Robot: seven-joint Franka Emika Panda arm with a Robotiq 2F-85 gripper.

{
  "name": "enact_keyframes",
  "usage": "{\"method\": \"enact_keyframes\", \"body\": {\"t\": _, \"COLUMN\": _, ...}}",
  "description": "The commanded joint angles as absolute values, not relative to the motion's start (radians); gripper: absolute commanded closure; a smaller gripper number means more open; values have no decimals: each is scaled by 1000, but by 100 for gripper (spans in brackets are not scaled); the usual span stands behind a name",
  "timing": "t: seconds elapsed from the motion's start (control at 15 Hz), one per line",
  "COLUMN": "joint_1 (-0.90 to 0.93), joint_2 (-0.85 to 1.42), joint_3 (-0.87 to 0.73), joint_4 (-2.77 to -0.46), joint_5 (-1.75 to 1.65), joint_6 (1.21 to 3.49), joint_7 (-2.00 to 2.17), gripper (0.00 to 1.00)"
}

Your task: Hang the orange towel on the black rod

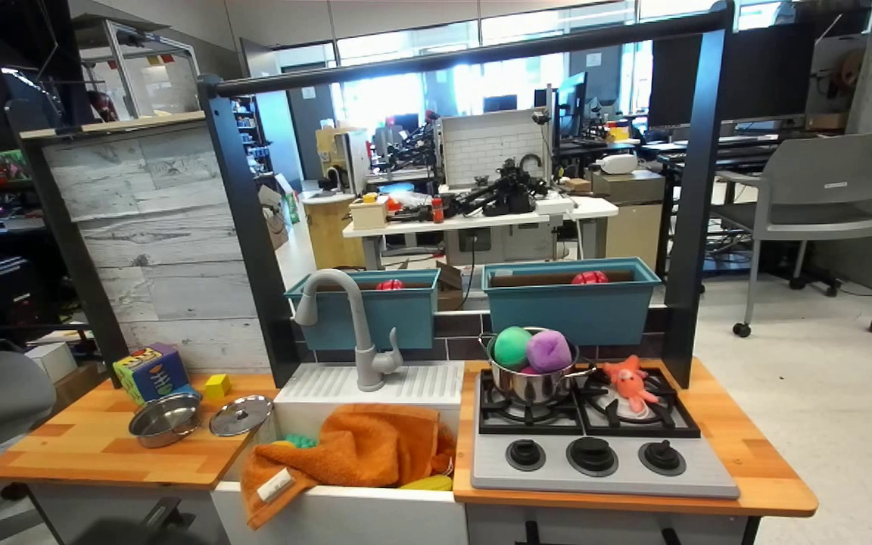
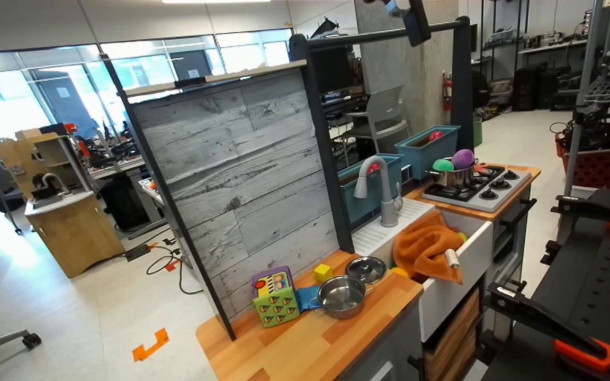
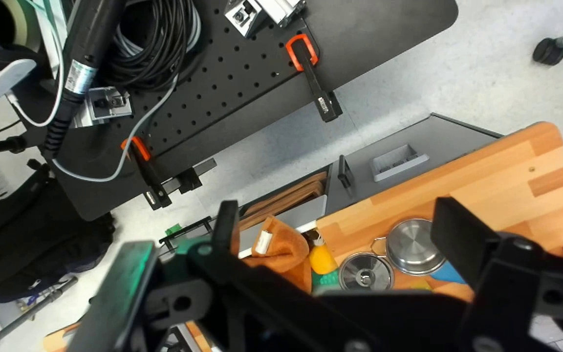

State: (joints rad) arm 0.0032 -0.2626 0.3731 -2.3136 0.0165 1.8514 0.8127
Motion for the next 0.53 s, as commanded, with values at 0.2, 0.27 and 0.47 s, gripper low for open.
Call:
{"method": "enact_keyframes", "body": {"t": 0.2, "joint_1": 73, "joint_2": -276, "joint_3": 299, "joint_4": -2333, "joint_5": 25, "joint_6": 1893, "joint_7": 849, "gripper": 0}}
{"method": "enact_keyframes", "body": {"t": 0.27, "joint_1": 73, "joint_2": -278, "joint_3": 297, "joint_4": -2334, "joint_5": 15, "joint_6": 1894, "joint_7": 868, "gripper": 0}}
{"method": "enact_keyframes", "body": {"t": 0.47, "joint_1": 73, "joint_2": -285, "joint_3": 288, "joint_4": -2344, "joint_5": 18, "joint_6": 1903, "joint_7": 932, "gripper": 0}}
